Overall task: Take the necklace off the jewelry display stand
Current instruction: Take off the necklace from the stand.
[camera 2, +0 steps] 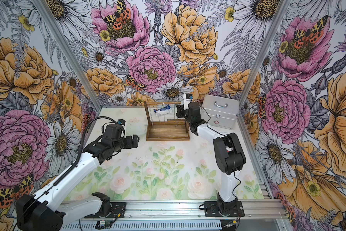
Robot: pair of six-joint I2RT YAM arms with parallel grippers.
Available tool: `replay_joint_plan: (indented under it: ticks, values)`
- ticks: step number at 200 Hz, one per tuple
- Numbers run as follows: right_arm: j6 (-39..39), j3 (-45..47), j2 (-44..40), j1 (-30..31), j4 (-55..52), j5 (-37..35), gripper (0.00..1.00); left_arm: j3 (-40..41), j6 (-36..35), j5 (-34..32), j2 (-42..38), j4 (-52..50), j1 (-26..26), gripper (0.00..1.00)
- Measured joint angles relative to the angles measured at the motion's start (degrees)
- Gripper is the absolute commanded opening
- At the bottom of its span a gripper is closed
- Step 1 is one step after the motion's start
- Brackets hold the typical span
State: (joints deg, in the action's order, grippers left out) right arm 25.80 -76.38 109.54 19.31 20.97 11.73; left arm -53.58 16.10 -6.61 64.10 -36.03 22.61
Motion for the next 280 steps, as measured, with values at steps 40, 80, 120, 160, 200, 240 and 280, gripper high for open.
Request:
replay_joint_plan:
  ticks: [40, 80, 120, 160, 200, 240, 280]
  values:
    - [-0.02, 1.92, -1.14, -0.04, 0.28, -1.2, 0.0, 0.0, 0.0, 0.0, 0.04, 0.0, 0.0, 0.99]
    - [0.0, 3.13, -3.32, -0.28, 0.83, -2.08, 0.0, 0.0, 0.0, 0.0, 0.11, 0.0, 0.04, 0.99]
    - [0.0, 4.35, -4.39, -0.76, 1.88, -2.82, 0.0, 0.0, 0.0, 0.0, 0.11, 0.0, 0.04, 0.99]
    - [0.17, 6.45, -4.92, -1.62, 2.08, -4.26, 0.0, 0.0, 0.0, 0.0, 0.13, 0.0, 0.04, 0.99]
    - [1.14, 8.46, -6.23, -2.71, 2.95, -5.66, 0.0, 0.0, 0.0, 0.0, 0.15, 0.0, 0.04, 0.99]
    - [2.64, 9.66, -7.5, -3.63, 5.03, -6.45, 0.0, 0.0, 0.0, -0.02, 0.15, 0.0, 0.04, 0.99]
    - [3.8, 11.37, -8.96, -3.93, 5.64, -7.63, 0.0, 0.0, -0.02, -0.04, 0.15, 0.0, 0.04, 0.99]
